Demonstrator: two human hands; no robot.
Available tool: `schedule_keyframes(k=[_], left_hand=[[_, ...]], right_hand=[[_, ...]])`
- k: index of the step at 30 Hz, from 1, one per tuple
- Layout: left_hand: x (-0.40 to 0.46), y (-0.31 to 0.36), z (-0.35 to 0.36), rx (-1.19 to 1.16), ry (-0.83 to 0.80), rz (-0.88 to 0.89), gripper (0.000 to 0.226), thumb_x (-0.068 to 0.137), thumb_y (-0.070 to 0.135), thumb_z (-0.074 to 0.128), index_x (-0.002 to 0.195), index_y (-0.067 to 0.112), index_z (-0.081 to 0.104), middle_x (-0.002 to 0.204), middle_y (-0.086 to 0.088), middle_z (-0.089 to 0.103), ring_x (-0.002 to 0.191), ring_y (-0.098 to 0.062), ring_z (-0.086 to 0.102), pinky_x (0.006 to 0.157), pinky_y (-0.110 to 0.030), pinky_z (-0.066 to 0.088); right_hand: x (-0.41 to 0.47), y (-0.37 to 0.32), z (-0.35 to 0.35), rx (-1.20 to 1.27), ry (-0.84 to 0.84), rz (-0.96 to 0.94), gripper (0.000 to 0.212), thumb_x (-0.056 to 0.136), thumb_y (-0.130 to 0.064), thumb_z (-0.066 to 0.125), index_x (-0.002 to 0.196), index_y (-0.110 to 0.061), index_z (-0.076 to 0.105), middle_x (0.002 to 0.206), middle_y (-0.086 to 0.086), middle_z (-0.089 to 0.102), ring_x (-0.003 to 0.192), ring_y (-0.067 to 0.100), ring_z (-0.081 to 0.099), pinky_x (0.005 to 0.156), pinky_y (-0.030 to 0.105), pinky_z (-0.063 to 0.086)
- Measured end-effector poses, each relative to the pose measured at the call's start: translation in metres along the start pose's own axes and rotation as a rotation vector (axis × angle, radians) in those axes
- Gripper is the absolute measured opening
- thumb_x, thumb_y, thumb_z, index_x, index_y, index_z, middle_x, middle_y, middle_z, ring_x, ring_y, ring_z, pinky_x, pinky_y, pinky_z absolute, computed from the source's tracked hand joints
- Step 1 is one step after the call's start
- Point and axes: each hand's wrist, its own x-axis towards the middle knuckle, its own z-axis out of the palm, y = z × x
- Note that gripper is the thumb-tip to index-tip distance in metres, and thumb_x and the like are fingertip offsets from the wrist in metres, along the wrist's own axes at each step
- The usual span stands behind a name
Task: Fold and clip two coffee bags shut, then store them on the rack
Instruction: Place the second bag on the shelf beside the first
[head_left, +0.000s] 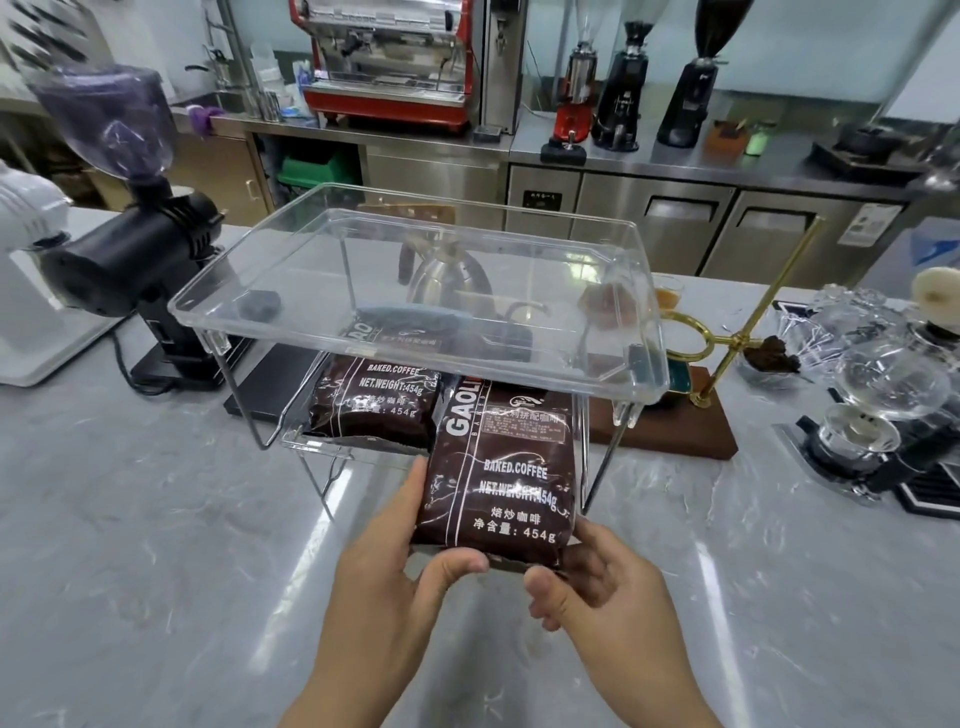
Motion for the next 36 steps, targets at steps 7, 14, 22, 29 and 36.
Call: schedule_keyframes(k=[7,14,22,29,36], left_hand=[[0.003,-0.006,-0.007,0.119,0.024,0.055,0.07,0.084,0.033,0.077,0.147,0.021,0.049,0.123,0.033,0.063,0.104,0.004,0.067,0.087,-0.006,0.049],[-0.007,-0.002,0.006,0.286,0.322,0.301,0.033,0.082,0.017,0.076,0.114,0.012,0.072,0.12,0.0,0.066,0.114,-0.018,0.062,0.097,-0.03,0.048],[-0.026,0.0,0.025,0.45,0.224,0.423,0.042,0.084,0.015,0.06,0.125,0.021,0.063,0.131,-0.006,0.064,0.13,-0.024,0.053,0.101,-0.05,0.041],[-0.024,0.002,0.026,0.474,0.125,0.373,0.053,0.081,0.02,0.057,0.134,0.016,0.056,0.14,-0.011,0.057,0.137,-0.028,0.046,0.102,-0.057,0.04],[-0.016,0.01,0.03,0.448,0.048,0.316,0.058,0.081,0.018,0.054,0.139,0.011,0.053,0.147,-0.013,0.05,0.141,-0.032,0.04,0.104,-0.059,0.038]], right_hand=[[-0.01,0.011,-0.003,-0.284,0.237,-0.277,0.035,0.075,-0.007,0.085,0.094,-0.033,0.072,0.075,-0.001,0.074,0.057,0.024,0.07,0.057,0.038,0.06],[-0.026,-0.01,0.005,-0.573,0.269,-0.748,0.013,0.082,-0.013,0.067,0.09,-0.009,0.077,0.1,0.004,0.071,0.091,0.017,0.068,0.081,0.024,0.052],[-0.02,-0.022,0.019,-1.182,0.054,-0.861,0.045,0.083,-0.024,0.051,0.114,-0.001,0.074,0.133,0.014,0.063,0.127,0.037,0.055,0.1,0.045,0.04],[-0.018,-0.031,0.024,-1.347,-0.006,-0.746,0.056,0.078,-0.029,0.049,0.12,0.002,0.069,0.137,0.017,0.059,0.128,0.039,0.053,0.101,0.046,0.036],[-0.011,-0.033,0.029,-1.362,-0.007,-0.64,0.054,0.082,-0.024,0.053,0.127,0.005,0.063,0.143,0.021,0.053,0.133,0.04,0.047,0.105,0.048,0.031]])
